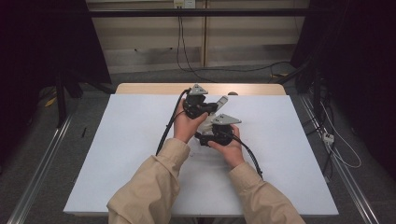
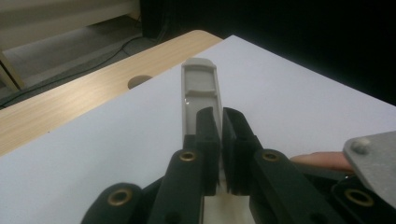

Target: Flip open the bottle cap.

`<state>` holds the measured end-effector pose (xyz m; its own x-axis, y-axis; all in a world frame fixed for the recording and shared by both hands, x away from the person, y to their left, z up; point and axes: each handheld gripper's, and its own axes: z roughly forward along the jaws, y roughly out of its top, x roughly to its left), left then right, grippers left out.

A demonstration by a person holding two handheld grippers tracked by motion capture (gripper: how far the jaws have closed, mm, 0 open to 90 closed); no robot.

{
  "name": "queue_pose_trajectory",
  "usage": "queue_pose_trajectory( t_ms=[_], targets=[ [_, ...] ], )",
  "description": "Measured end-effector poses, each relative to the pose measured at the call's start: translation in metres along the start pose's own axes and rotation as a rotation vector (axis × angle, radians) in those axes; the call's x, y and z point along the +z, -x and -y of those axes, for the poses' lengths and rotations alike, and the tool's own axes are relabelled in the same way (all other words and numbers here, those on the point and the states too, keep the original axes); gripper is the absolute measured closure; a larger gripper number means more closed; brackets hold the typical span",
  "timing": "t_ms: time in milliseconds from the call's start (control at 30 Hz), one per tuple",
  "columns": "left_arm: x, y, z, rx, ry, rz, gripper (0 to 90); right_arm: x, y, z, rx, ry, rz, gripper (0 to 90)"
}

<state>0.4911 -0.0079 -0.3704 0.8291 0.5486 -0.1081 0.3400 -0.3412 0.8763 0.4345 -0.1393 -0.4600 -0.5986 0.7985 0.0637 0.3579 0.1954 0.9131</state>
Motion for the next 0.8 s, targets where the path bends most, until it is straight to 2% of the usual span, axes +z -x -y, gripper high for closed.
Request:
queue_pose_trajectory(
  t_ms=[133,300,567,800],
  targets=[
    [-0.004,-0.001,-0.001,-0.008,0.002,-0.003,80.7,-0.001,0.000,0.000,0.006,-0.006,0.003,12.6],
    [-0.008,0.000,-0.002,-0.005,0.000,-0.008,74.3,-0.003,0.001,-0.002,0.020,0.001,-0.002,11.5],
    [-0.010,0.002,-0.004,-0.022,0.010,0.012,61.1,-0.008,0.003,-0.001,0.026,-0.005,-0.003,9.5],
    [-0.016,0.005,-0.005,-0.026,-0.004,0.028,48.0,-0.016,0.004,0.001,0.041,-0.022,-0.001,7.7]
  ],
)
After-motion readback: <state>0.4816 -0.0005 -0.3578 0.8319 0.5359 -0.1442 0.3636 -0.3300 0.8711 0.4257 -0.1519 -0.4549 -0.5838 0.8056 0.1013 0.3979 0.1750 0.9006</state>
